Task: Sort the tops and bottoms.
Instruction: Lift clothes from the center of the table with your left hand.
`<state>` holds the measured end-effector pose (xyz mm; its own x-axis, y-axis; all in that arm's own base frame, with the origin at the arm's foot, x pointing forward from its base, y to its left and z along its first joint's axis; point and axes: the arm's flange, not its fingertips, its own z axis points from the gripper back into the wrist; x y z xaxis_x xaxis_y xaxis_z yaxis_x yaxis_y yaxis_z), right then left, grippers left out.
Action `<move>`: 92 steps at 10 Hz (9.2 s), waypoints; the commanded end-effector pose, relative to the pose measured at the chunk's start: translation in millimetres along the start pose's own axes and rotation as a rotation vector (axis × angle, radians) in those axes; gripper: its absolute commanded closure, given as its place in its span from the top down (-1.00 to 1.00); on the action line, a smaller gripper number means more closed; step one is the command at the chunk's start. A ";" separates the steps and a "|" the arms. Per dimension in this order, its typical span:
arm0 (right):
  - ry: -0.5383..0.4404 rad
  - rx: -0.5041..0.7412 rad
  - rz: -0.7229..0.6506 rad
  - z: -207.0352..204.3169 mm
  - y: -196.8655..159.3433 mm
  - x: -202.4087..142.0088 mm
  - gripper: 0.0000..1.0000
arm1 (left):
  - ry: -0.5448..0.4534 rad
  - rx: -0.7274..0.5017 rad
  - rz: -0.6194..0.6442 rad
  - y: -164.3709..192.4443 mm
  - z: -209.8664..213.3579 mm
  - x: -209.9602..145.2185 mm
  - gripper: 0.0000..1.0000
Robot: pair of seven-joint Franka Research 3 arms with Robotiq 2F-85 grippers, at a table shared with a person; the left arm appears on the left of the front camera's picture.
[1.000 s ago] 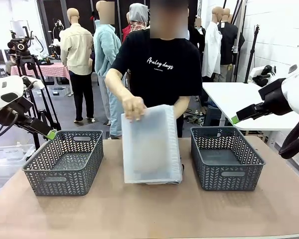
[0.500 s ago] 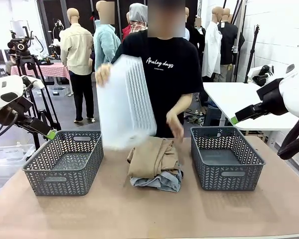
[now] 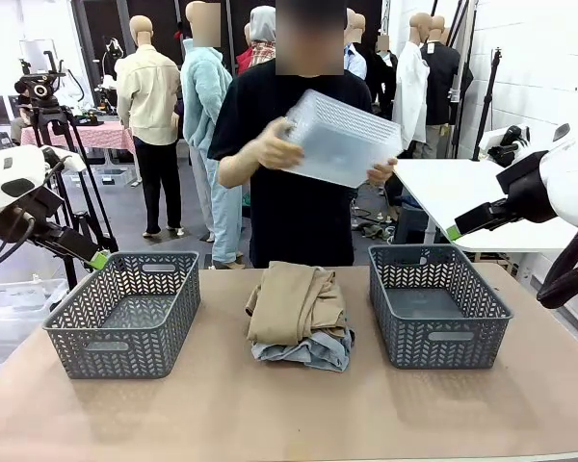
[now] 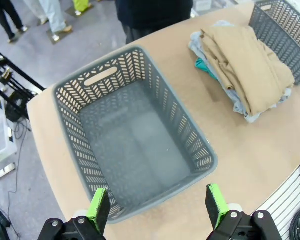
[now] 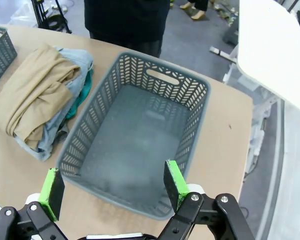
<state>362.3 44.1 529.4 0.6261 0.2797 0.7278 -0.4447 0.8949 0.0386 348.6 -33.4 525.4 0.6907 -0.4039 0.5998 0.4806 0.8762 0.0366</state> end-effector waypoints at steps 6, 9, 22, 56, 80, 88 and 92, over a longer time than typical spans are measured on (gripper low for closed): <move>0.009 -0.003 -0.009 -2.6 0.2 -0.4 1.00 | -0.003 -0.003 -0.001 0.6 0.8 -0.5 1.00; 0.009 -0.003 -0.009 -2.6 0.2 -0.4 1.00 | -0.003 -0.003 -0.001 0.6 0.8 -0.5 1.00; 0.009 -0.003 -0.009 -2.6 0.2 -0.4 1.00 | -0.003 -0.003 -0.001 0.6 0.8 -0.5 1.00; 0.009 -0.003 -0.009 -2.6 0.2 -0.4 1.00 | 0.086 -0.115 -0.516 -214.4 -69.6 115.3 1.00; 0.009 -0.003 -0.009 -2.6 0.2 -0.4 1.00 | 0.357 -0.116 -0.243 -218.2 -285.4 178.2 -0.35; 0.009 -0.003 -0.009 -2.6 0.2 -0.4 1.00 | 0.393 -0.144 -0.199 -221.1 -275.1 170.1 -1.00; 0.009 -0.003 -0.009 -2.6 0.2 -0.4 1.00 | 0.209 -0.100 -0.306 -237.5 -172.5 171.6 -1.00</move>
<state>362.4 44.4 528.8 0.6273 0.2814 0.7261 -0.4434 0.8956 0.0360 470.9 -377.1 459.3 0.6423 -0.6849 0.3439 0.7082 0.7020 0.0755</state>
